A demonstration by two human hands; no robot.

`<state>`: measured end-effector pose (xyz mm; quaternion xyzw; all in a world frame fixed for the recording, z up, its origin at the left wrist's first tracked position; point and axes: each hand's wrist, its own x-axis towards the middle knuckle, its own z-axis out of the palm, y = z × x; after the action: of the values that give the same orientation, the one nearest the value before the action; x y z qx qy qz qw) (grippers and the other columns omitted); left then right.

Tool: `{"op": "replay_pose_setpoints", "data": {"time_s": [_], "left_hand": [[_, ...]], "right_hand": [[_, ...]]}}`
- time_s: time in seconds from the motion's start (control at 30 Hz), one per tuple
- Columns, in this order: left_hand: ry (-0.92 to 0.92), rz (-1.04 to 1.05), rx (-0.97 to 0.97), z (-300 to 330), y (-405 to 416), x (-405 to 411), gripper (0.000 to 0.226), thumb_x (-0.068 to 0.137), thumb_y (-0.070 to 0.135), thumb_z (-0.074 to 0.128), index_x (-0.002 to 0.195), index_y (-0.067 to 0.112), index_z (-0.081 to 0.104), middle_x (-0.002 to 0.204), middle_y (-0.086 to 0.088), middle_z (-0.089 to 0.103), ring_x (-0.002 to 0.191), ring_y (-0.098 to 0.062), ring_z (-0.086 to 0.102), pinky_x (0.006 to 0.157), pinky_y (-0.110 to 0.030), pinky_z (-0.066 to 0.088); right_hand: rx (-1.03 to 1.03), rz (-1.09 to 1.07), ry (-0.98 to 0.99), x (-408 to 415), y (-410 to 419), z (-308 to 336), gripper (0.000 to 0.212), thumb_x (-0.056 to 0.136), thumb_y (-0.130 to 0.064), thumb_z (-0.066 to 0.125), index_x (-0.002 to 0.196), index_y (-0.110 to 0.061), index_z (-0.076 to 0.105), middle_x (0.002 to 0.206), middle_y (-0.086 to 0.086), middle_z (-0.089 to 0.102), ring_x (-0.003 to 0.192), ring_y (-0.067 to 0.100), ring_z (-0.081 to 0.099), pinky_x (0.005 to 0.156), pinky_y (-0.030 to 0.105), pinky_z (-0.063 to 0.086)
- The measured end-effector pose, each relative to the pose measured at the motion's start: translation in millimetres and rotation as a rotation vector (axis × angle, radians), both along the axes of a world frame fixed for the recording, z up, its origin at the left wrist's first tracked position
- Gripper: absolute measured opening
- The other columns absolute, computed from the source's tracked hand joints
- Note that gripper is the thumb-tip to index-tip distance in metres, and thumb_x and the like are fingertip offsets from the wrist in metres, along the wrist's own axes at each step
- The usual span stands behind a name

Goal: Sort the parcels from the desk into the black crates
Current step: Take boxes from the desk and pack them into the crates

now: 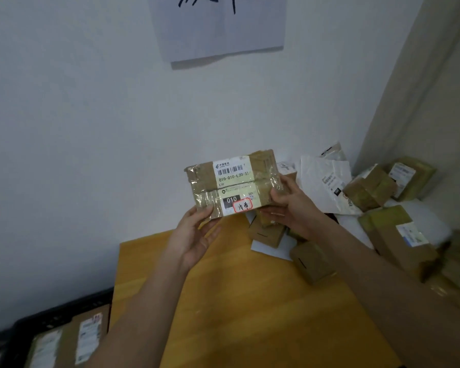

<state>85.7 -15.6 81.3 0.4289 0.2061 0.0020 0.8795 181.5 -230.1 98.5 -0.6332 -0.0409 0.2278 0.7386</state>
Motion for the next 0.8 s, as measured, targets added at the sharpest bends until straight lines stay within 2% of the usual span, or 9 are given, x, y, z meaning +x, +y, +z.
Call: {"op": "replay_pose_setpoints", "data": {"time_s": [0.07,0.2,0.3,0.4,0.5,0.6,0.67,0.7,0.8], "left_hand": [[0.041,0.051,-0.001,-6,10,-14,0.030,0.075,0.016,0.074,0.103,0.014,0.062,0.100,-0.005,0.073,0.106,-0.026,0.065,0.101,-0.040,0.049],[0.097,0.191,0.029,-6,28,-43,0.010,0.085,0.015,0.068,0.094,0.012,0.066,0.094,-0.006,0.069,0.101,-0.024,0.063,0.103,-0.036,0.045],[0.102,0.259,-0.008,-8,36,-71,0.025,0.078,0.012,0.069,0.102,0.008,0.065,0.097,-0.008,0.068,0.096,-0.021,0.063,0.098,-0.032,0.048],[0.120,0.316,0.002,-15,43,-105,0.035,0.071,0.011,0.070,0.105,0.007,0.064,0.101,-0.008,0.069,0.095,-0.021,0.063,0.099,-0.031,0.049],[0.218,0.373,0.076,-25,55,-153,0.035,0.070,0.016,0.073,0.103,0.009,0.063,0.100,-0.008,0.069,0.098,-0.024,0.062,0.101,-0.037,0.048],[0.301,0.444,0.090,-32,71,-211,0.030,0.073,0.019,0.073,0.100,0.011,0.064,0.096,-0.007,0.070,0.098,-0.025,0.063,0.099,-0.038,0.047],[0.332,0.553,0.037,-32,83,-249,0.022,0.080,0.017,0.070,0.100,0.009,0.065,0.095,-0.010,0.067,0.092,-0.025,0.062,0.095,-0.038,0.046],[0.344,0.616,0.010,-32,90,-267,0.016,0.085,0.015,0.066,0.099,0.008,0.064,0.092,-0.011,0.066,0.087,-0.025,0.061,0.091,-0.036,0.047],[0.354,0.780,-0.050,-30,115,-314,0.005,0.091,0.014,0.062,0.093,0.010,0.064,0.090,-0.010,0.061,0.084,-0.022,0.058,0.088,-0.034,0.048]], "right_hand": [[-0.100,0.052,0.037,-1,9,-11,0.056,0.096,-0.013,0.061,0.145,-0.030,0.039,0.119,0.009,0.069,0.102,0.033,0.070,0.095,0.050,0.053],[-0.254,0.217,0.036,-1,33,-18,0.052,0.096,-0.019,0.063,0.144,-0.019,0.043,0.125,0.005,0.066,0.099,0.026,0.072,0.094,0.046,0.053],[-0.230,0.311,0.052,-6,52,-23,0.053,0.095,-0.030,0.065,0.143,-0.022,0.044,0.125,0.002,0.065,0.104,0.025,0.069,0.097,0.045,0.051],[-0.248,0.395,0.055,-22,71,-37,0.069,0.090,-0.031,0.071,0.149,-0.027,0.036,0.135,0.003,0.058,0.117,0.022,0.060,0.104,0.048,0.045],[-0.278,0.504,0.069,-45,93,-57,0.096,0.080,-0.020,0.080,0.154,-0.037,0.022,0.155,0.002,0.036,0.132,0.023,0.047,0.108,0.048,0.039],[-0.270,0.655,0.126,-80,124,-74,0.113,0.067,-0.016,0.086,0.153,-0.045,0.018,0.157,-0.003,0.030,0.134,0.024,0.046,0.110,0.053,0.037],[-0.233,0.770,0.180,-109,150,-79,0.104,0.066,-0.022,0.085,0.150,-0.043,0.028,0.149,-0.010,0.042,0.129,0.021,0.051,0.109,0.054,0.039],[-0.216,0.807,0.208,-125,163,-79,0.091,0.070,-0.023,0.083,0.147,-0.038,0.036,0.142,-0.010,0.050,0.125,0.021,0.056,0.107,0.052,0.043],[-0.244,0.854,0.203,-169,196,-77,0.053,0.081,-0.026,0.077,0.129,-0.023,0.055,0.125,0.003,0.067,0.112,0.024,0.066,0.090,0.041,0.055]]}}
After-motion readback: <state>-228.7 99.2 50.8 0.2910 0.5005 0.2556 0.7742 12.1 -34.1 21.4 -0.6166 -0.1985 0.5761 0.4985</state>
